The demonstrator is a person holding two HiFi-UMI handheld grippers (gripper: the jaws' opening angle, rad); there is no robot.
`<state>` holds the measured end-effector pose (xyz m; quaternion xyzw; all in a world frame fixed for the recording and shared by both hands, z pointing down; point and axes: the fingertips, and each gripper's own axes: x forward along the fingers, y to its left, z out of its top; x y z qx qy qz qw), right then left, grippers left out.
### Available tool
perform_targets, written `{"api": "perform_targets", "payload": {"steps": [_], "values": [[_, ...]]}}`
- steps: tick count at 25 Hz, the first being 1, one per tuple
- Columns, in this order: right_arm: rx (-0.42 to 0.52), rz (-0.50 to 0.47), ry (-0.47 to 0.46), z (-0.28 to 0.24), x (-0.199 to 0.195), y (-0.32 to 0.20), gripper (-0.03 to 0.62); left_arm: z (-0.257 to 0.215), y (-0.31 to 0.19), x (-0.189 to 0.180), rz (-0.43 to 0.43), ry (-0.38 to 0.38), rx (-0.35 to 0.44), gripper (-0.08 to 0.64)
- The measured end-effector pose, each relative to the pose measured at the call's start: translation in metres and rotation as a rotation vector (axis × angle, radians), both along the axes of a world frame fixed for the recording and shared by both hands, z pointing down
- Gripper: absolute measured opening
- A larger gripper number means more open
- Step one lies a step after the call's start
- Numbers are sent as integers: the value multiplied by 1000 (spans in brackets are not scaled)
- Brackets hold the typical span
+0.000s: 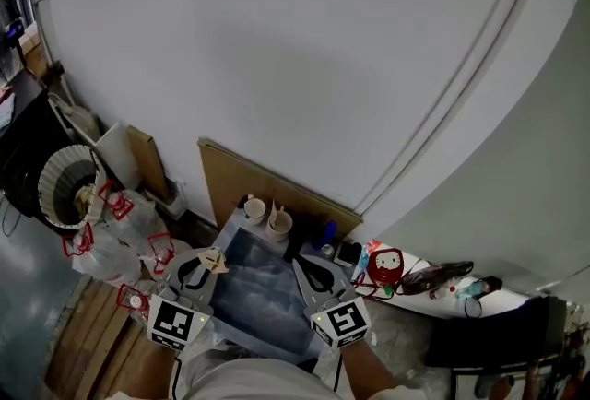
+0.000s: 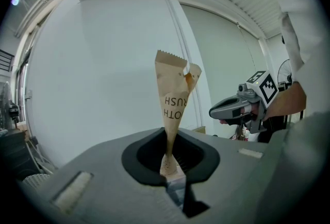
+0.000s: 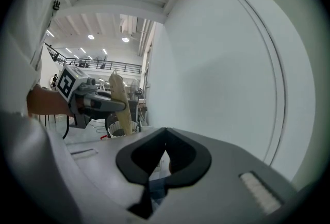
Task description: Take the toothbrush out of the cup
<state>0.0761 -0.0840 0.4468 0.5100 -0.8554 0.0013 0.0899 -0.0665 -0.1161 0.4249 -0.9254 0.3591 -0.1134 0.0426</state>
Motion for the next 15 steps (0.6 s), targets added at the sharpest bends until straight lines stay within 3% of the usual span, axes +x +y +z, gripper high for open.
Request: {"api": "perform_targets", "payload": {"steps": [15], "values": [[-15, -21, -15, 8, -3, -5, 40, 4, -2, -5, -7, -10, -6, 26]]}}
